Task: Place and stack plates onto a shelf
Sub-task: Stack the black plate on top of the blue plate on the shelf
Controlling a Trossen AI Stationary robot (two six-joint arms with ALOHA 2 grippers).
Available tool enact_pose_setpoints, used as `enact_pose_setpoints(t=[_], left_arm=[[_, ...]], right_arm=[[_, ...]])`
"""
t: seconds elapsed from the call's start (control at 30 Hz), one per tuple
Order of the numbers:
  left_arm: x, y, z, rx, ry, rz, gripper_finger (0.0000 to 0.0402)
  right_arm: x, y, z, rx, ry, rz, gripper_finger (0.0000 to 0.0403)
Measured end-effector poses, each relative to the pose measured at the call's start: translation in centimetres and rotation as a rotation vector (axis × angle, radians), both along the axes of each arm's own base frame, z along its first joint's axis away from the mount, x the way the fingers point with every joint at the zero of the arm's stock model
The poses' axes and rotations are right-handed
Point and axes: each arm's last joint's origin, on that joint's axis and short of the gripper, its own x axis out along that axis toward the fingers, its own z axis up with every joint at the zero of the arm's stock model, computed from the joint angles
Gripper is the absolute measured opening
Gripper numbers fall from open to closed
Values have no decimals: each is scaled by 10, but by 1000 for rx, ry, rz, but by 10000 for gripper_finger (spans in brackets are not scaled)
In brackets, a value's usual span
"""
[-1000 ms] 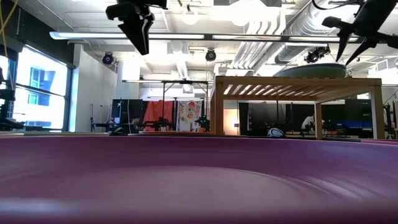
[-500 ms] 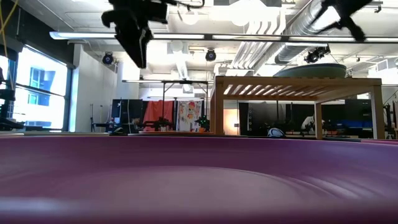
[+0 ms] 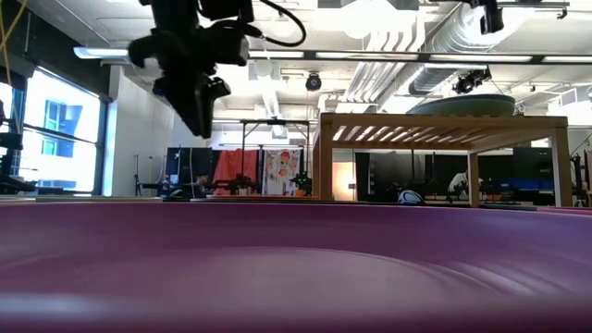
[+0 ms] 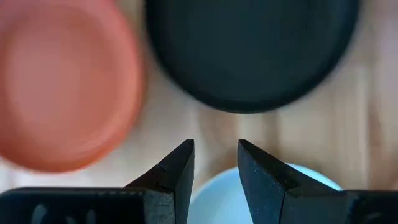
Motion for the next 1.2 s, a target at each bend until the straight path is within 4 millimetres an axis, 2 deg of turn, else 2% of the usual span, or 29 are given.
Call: enact_pose_setpoints(t=[0.33, 0.53, 0.77, 1.0, 1.2], left_arm=[[1, -50, -19, -4, -59, -240, 113], [3, -72, -17, 0, -127, -310, 113], [10, -80, -24, 38, -137, -340, 113], [21, -83, -48, 45, -87, -340, 113], [27, -85, -66, 54, -38, -360, 113]], right_arm=[[39, 18, -2, -20, 1, 85, 87], [60, 29, -1, -42, -35, 122, 87], [76, 40, 5, -94, -127, 147, 87], [89, 51, 11, -148, -217, 176, 87], [93, 58, 9, -151, -210, 185, 87]])
